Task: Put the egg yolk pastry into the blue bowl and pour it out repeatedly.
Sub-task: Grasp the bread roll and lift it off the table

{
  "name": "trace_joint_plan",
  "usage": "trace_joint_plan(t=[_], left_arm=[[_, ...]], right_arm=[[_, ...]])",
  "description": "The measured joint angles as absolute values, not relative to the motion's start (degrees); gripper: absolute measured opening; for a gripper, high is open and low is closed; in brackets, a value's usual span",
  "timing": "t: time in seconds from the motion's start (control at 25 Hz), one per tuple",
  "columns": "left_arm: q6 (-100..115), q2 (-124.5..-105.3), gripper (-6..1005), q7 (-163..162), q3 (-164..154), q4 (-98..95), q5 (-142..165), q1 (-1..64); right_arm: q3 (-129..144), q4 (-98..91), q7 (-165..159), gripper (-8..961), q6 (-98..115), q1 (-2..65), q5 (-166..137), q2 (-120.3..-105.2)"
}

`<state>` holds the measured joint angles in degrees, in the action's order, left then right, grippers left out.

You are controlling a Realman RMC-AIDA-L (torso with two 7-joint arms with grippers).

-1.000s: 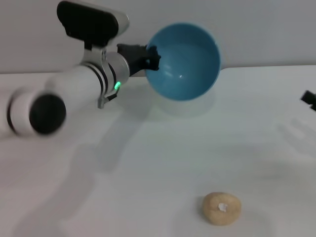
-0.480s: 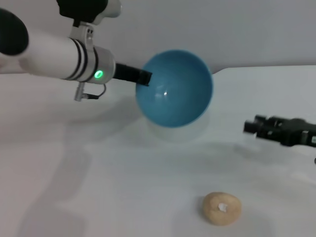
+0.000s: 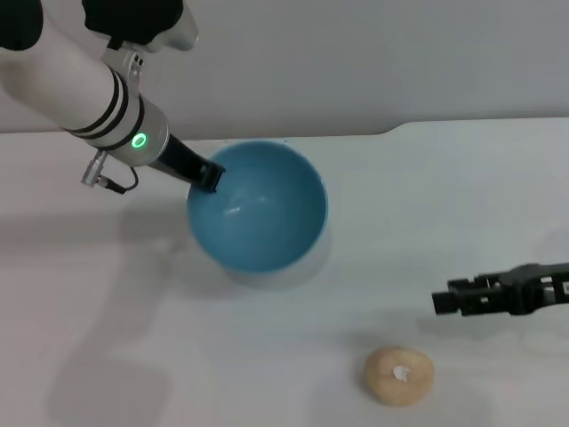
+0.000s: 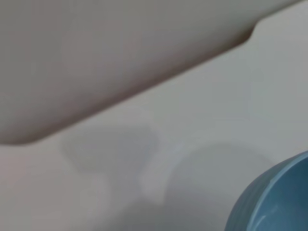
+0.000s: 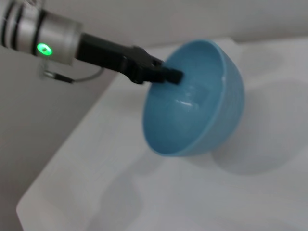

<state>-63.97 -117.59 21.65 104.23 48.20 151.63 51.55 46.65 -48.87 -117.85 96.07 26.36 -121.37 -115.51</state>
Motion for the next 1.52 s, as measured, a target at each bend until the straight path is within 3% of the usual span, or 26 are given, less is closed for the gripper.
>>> trace_joint_plan(t=[0.36, 0.48, 0.56, 0.76, 1.52], left_arm=[[-69.9, -117.74, 13, 21.7, 103.9, 48.4, 152.5, 53.3], [-69.9, -117.80, 13, 21.7, 103.9, 48.4, 152.5, 53.3], [-69.8, -117.83, 12, 21.7, 103.9, 48.4, 152.3, 53.3], [-69.7, -117.89, 12, 21.7, 103.9, 48.4, 152.2, 53.3], [-69.1, -117.85, 13, 22.0, 104.0, 48.4, 152.2, 53.4]], right_arm=[[46.6, -50.4, -126.2, 588, 96.7, 30.3, -132.7, -114.05], [47.5, -50.5, -126.6, 584, 95.2, 31.3, -134.1, -114.71], [48.3, -50.2, -126.7, 582, 91.6, 32.4, -137.2, -116.56], [51.5, -49.2, -126.8, 576, 88.9, 33.6, -140.1, -118.13], [65.6, -37.7, -129.3, 555, 78.2, 39.3, -135.0, -118.90]])
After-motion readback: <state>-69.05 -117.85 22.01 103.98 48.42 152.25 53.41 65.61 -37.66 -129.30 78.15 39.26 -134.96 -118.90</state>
